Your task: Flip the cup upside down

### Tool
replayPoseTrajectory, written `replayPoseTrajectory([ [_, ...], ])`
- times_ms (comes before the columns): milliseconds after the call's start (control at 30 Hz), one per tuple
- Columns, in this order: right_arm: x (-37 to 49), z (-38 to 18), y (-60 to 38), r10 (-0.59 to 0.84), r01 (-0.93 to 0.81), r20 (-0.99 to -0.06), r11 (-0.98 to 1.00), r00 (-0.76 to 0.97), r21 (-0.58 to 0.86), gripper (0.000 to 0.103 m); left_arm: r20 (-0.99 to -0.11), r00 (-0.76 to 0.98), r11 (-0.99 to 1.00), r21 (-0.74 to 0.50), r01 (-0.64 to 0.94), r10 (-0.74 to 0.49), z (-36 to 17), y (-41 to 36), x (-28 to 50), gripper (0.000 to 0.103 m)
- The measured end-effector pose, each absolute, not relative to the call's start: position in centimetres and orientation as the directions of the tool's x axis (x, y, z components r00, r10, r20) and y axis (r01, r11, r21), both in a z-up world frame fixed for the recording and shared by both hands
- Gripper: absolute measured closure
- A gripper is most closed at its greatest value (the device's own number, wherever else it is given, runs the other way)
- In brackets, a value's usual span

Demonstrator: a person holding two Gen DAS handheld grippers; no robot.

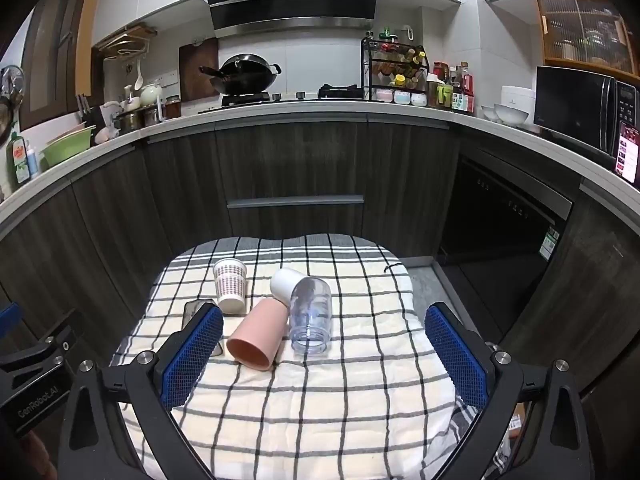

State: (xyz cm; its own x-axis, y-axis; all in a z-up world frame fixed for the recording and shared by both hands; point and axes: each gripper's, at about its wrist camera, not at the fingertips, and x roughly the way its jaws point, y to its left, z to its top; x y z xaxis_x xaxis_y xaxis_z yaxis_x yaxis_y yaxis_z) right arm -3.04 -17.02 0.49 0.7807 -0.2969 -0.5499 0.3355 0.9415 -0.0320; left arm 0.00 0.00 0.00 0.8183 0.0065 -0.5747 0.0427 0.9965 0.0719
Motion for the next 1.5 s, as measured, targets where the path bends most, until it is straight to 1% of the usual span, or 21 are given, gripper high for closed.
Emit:
replayPoseTrajectory([
  [67,-3.05,0.52,-17.0,-0.299,0.336,-0.552,0.941,0.779,-0.035,0.002,-0.588,0.809,0.996,0.078,0.046,0.009,-0.02,-0.04,0.11,0.0],
  [367,-3.15,0.56,-17.04,-0.295,0.337,-0.552,0.941,0.78,-0.028,0.002,-0.567,0.823,0.996,0.074,0.046,0.004,0.39,-0.08,-0.22,0.0],
  [1500,-3.23,0.55,-17.1,-0.295,0.337,-0.549,0.941,0.782,-0.027,0.002,-0.564,0.825,0.997,0.072,0.041,0.007,0.18,0.2,-0.26,0.0],
])
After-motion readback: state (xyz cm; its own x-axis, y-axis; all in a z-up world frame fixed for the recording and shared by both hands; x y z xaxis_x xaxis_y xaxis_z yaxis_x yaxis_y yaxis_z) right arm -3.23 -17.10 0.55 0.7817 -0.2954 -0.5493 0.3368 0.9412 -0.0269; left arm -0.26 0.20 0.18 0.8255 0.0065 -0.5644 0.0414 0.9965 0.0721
